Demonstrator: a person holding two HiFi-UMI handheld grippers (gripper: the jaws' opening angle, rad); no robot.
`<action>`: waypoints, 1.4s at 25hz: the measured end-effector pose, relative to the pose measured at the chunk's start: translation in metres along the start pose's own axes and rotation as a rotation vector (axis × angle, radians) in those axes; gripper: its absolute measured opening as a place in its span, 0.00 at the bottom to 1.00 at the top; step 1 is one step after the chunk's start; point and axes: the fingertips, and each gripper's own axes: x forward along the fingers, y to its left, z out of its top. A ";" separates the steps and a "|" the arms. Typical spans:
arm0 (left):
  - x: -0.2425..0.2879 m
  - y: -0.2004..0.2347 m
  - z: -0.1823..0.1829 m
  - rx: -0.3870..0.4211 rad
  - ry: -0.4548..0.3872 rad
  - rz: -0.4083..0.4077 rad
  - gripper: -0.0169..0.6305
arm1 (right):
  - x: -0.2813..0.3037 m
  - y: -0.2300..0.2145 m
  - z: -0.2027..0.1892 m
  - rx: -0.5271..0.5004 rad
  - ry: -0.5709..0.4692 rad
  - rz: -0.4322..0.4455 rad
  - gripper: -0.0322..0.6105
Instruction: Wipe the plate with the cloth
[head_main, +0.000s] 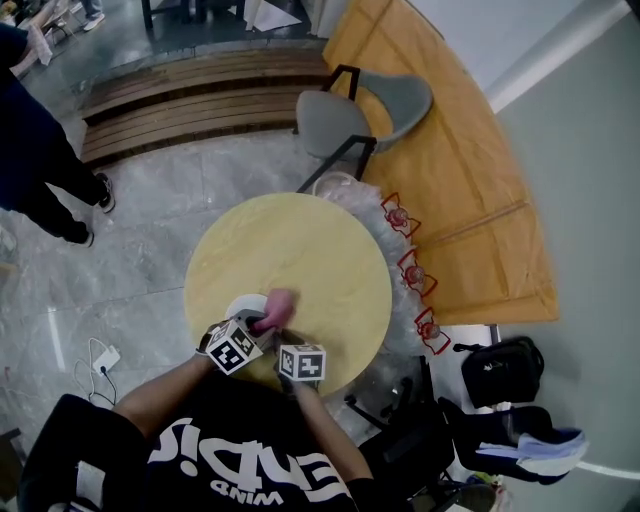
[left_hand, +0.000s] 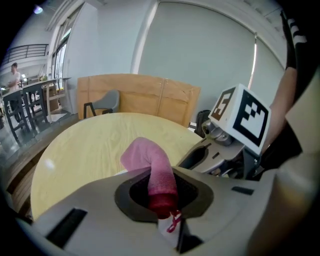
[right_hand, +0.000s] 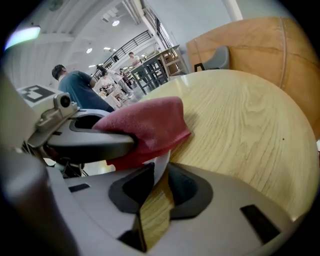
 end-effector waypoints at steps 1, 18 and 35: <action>0.004 -0.001 -0.002 0.003 0.012 -0.007 0.11 | 0.000 -0.001 0.000 0.001 0.001 -0.005 0.21; 0.027 0.009 -0.026 0.021 0.114 0.028 0.11 | 0.002 -0.003 0.001 0.002 0.002 -0.030 0.20; 0.015 0.029 -0.032 -0.021 0.117 0.080 0.11 | 0.002 -0.002 0.002 0.009 -0.007 -0.029 0.20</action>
